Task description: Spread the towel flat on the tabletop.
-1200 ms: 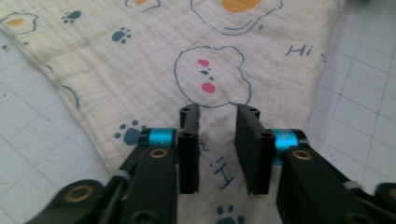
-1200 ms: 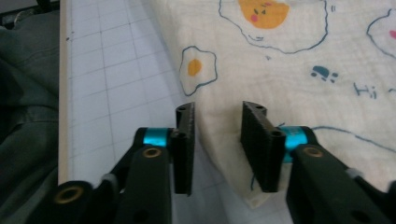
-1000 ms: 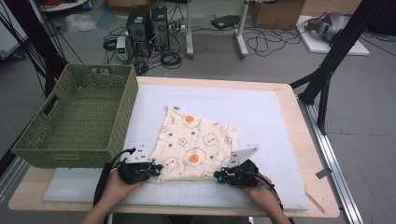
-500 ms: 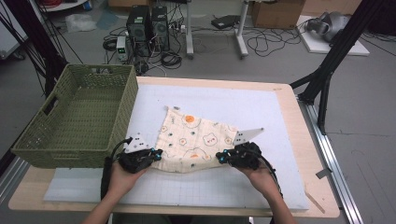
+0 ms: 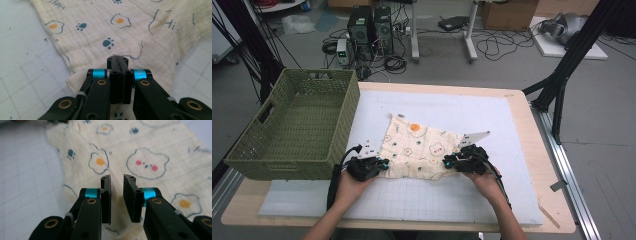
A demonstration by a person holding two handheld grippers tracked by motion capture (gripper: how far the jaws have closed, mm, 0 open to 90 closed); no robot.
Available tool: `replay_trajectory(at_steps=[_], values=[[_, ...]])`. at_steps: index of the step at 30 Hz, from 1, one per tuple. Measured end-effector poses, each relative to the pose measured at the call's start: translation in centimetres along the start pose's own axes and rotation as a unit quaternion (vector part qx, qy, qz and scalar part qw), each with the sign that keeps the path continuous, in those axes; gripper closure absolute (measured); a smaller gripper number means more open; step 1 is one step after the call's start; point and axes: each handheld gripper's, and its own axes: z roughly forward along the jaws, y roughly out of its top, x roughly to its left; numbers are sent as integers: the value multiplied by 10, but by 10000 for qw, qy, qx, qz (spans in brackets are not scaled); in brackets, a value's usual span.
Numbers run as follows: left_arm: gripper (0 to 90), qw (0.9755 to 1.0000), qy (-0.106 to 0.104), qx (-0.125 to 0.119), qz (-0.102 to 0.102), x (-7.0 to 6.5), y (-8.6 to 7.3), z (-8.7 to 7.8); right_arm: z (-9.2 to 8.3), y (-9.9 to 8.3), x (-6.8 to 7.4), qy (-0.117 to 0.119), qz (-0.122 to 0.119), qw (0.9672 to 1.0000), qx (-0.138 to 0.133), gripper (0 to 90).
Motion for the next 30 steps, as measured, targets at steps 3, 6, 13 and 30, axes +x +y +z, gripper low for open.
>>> replay_trajectory(at_steps=[3,6,13,30], values=[[885,10000,-5,8,-5,0,0,0,-17,1,6,-46,-103,9995,-304,768],[884,10000,1,18,2,0,0,0,-28,-1,14,-76,-241,9989,-407,764],[884,10000,4,23,-14,0,0,0,-39,-12,34,16,-565,9969,-541,743],[749,9987,64,-510,35,-2,11,-28,11,-9,18,-83,-449,9987,213,836]])
